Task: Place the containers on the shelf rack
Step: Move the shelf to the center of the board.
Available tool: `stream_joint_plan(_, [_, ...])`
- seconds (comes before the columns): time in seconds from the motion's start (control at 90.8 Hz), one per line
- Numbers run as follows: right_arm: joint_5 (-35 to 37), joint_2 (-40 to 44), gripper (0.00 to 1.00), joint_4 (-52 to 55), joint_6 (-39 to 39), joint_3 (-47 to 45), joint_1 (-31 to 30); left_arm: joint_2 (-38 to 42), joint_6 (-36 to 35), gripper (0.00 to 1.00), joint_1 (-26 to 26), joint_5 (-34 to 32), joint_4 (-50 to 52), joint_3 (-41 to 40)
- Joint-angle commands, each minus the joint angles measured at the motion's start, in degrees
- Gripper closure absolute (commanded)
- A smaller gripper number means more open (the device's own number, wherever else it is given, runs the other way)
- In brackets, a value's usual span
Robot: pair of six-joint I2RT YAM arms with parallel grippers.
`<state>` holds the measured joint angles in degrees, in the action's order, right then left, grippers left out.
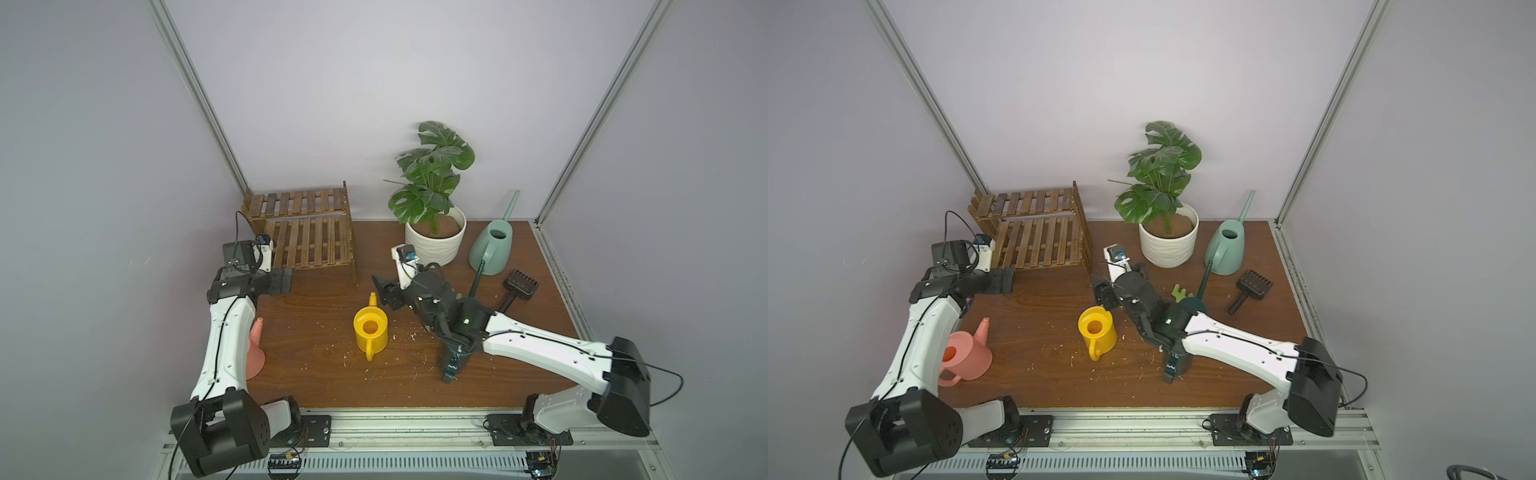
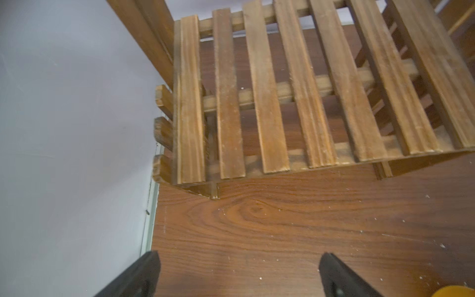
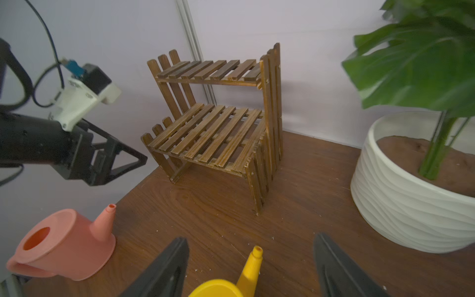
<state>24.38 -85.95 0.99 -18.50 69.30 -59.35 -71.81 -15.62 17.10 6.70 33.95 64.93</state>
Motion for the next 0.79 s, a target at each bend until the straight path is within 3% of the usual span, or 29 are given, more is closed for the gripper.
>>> stream_joint_plan(0.0, [2.09,-6.28,0.20,3.87,0.62,7.33,-0.15,-3.78,-1.24,0.01,2.19,1.74,1.29,4.09])
stream_joint_plan(0.198, [3.41,-21.66,0.21,11.32,0.88,25.76,0.14,-11.06,-1.44,0.04,5.12,2.44,1.20,11.85])
stream_joint_plan(0.539, [5.05,-46.50,0.33,31.69,-5.35,62.85,4.00,-24.88,-1.18,0.25,6.13,2.10,0.92,23.21])
stream_joint_plan(0.683, [5.80,-53.18,0.36,36.46,-6.28,73.08,5.40,-28.08,-0.96,0.28,6.15,2.62,0.85,25.01])
stream_joint_plan(0.782, [3.59,-54.81,0.40,36.47,-6.78,74.45,6.62,-29.30,-0.82,0.30,6.14,2.78,0.76,25.41])
